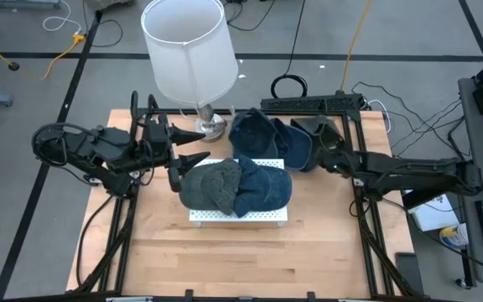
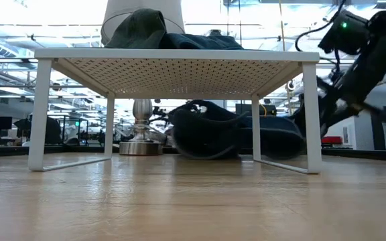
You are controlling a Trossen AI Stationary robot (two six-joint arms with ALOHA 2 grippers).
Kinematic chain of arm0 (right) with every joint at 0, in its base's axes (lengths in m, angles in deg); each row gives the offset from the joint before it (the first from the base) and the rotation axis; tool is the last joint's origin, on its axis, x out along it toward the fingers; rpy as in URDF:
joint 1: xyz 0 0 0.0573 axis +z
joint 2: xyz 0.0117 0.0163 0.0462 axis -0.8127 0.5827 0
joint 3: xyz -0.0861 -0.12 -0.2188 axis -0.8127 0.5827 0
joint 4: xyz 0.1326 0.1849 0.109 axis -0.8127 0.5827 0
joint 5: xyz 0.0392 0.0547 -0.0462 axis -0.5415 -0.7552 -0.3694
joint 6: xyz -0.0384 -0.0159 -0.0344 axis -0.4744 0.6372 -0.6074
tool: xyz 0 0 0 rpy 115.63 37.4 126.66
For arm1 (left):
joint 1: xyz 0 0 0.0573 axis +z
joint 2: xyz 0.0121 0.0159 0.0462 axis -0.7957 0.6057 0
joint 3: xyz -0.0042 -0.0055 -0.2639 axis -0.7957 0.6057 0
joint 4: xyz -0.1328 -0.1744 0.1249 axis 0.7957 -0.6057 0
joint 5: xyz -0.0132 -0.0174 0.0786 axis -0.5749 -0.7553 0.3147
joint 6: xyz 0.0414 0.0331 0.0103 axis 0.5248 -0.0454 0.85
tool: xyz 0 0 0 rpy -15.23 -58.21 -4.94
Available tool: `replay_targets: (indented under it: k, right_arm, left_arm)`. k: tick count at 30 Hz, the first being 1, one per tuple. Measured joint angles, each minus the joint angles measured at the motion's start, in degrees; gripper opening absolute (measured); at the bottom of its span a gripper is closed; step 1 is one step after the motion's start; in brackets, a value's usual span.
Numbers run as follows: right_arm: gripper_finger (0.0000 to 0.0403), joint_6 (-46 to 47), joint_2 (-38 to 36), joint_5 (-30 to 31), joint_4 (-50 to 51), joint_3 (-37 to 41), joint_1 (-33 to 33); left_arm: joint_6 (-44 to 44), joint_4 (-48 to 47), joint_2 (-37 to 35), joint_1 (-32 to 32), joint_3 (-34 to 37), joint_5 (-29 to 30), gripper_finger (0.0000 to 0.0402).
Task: Pick & Place hat
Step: Stack the right black cap on top of the other black cap on the shelf
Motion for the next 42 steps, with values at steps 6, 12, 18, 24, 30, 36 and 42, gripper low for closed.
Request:
replay_targets:
  k: [6, 12, 18, 24, 30, 36, 42]
  right_arm:
    - [0.0004, -9.77, -0.19, 4.16, 10.23, -8.28, -0.04]
    - [0.0004, -16.27, -0.13, 9.06, 14.05, -11.88, -0.04]
    - [0.0004, -21.37, -0.12, 14.59, 16.61, -13.79, -0.04]
    - [0.0004, -29.46, -0.16, 20.96, 16.97, -17.09, -0.04]
    - [0.0004, -37.99, -0.23, 26.18, 16.76, -22.88, -0.04]
    - [0.0004, -52.66, -0.8, 28.43, 11.3, -27.97, -0.02]
    - [0.0004, -65.16, -3.01, 28.17, 0.54, -30.68, 0.15]
  left_arm:
    - [-0.01, 0.04, 0.0, 0.0, 0.0, 0.0, 0.0243]
    - [-0.04, -0.01, 0.0, 0.0, 0.0, 0.0, 0.0244]
    - [-0.43, -1.54, 0.0, 0.0, 0.0, 0.0, 0.0244]
    - [-0.36, -3.17, 0.02, 0.0, 0.0, 0.0, 0.0244]
    - [-0.59, -2.96, 0.02, 0.0, 0.0, 0.02, 0.0243]
    - [-1.27, -2.94, 0.02, 0.0, 0.0, 0.07, 0.0243]
    - [-2.12, -2.85, 0.02, 0.0, 0.0, 0.11, 0.0244]
